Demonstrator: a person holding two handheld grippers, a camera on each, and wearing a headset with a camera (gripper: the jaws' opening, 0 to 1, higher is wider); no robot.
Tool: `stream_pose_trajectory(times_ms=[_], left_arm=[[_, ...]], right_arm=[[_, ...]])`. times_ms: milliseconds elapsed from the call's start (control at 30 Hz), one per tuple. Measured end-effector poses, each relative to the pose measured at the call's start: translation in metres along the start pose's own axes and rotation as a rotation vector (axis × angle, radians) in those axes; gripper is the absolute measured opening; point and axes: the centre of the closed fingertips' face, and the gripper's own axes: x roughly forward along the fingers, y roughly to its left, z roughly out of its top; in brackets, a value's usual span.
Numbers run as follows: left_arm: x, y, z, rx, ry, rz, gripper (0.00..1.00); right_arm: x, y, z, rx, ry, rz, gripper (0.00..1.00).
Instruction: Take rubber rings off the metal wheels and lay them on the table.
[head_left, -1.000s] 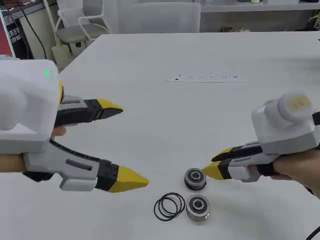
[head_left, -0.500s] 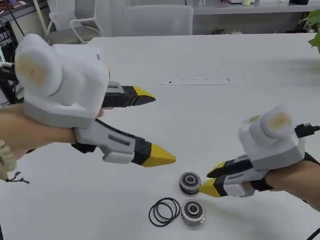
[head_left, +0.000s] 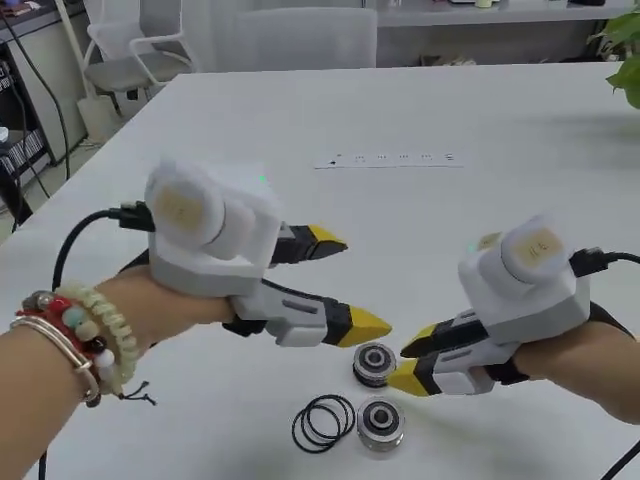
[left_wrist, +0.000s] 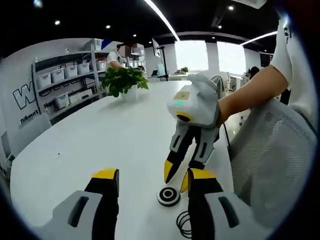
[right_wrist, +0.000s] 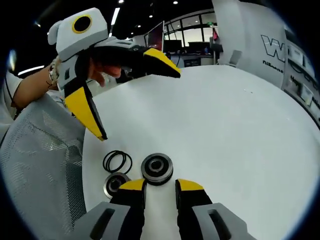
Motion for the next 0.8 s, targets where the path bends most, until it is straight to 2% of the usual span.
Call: stream_pose_trajectory(times_ms=[100,233,367,500,600,800], left_arm=[[0.009,-0.005,-0.016,0.033,0.045,-0.003,0.43],[0.018,-0.009,-0.035,-0.017,0.096,-0.001,0.32],[0.027,-0.016,-0.050,-0.025,0.127,-0.016,0.25],[0.031,-0.020,-0.056,-0.026,0.136,-0.021,0.24],[0.034,-0.022,-0.060,-0.032,0.148,-0.021,0.18],[0.034,-0.021,-0.061,-0.052,0.145,-0.011,0.12]], right_arm=[[0.002,0.002,0.001,0.001,-0.003,0.004,0.20],[0.003,0.004,0.001,-0.012,0.001,0.008,0.19],[0.004,0.004,-0.001,-0.014,0.009,0.009,0.19],[0.005,0.004,0.000,-0.017,0.009,0.011,0.20],[0.005,0.004,-0.001,-0.021,0.010,0.009,0.20],[0.006,0.003,0.000,-0.029,0.006,0.007,0.20]])
